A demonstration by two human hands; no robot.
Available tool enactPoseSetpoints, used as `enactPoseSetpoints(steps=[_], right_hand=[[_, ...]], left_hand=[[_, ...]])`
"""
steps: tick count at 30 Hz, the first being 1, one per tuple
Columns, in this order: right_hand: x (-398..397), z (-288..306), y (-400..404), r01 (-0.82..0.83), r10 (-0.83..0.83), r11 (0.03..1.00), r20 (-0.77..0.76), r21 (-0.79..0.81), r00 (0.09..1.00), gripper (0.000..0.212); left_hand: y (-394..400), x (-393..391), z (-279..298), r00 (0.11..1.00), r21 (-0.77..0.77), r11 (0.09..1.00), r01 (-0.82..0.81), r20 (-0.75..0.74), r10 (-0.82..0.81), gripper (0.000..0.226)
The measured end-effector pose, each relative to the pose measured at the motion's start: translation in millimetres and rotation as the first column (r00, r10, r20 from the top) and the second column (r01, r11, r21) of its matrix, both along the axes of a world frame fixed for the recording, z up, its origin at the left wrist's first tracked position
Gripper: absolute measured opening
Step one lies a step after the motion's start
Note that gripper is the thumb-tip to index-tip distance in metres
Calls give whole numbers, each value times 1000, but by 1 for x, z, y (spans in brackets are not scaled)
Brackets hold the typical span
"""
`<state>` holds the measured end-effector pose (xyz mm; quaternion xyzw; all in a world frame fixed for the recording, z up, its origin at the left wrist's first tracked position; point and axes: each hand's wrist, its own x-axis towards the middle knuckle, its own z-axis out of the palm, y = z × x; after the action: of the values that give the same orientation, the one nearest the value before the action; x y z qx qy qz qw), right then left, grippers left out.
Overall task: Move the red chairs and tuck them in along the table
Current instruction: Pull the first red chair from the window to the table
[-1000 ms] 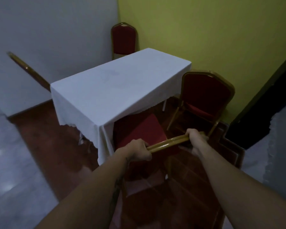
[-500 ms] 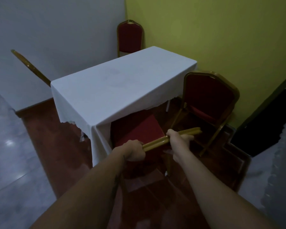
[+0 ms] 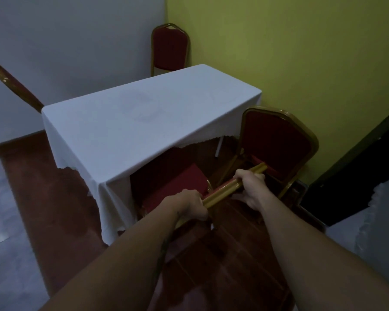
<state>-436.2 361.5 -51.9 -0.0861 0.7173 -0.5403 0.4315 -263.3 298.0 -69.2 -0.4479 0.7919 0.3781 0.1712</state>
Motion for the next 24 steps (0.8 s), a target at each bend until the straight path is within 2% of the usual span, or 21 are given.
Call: enactPoseSetpoints(steps=[3, 9, 15, 24], right_hand=[[-15, 0, -11, -33, 33, 999, 5, 8, 999, 52], [-34, 2, -38, -102, 103, 994, -34, 24, 994, 62], [-48, -4, -73, -163, 162, 987, -43, -4, 986, 55], [-69, -12, -96, -291, 295, 953, 40, -83, 955, 73]], left_hand=[[-7, -9, 2, 1000, 17, 1000, 10, 2, -10, 71], [-27, -25, 8, 1000, 33, 999, -20, 3, 20, 59], [-46, -33, 7, 984, 18, 984, -180, 10, 179, 76], [-48, -55, 0, 913, 0, 913, -408, -23, 408, 64]])
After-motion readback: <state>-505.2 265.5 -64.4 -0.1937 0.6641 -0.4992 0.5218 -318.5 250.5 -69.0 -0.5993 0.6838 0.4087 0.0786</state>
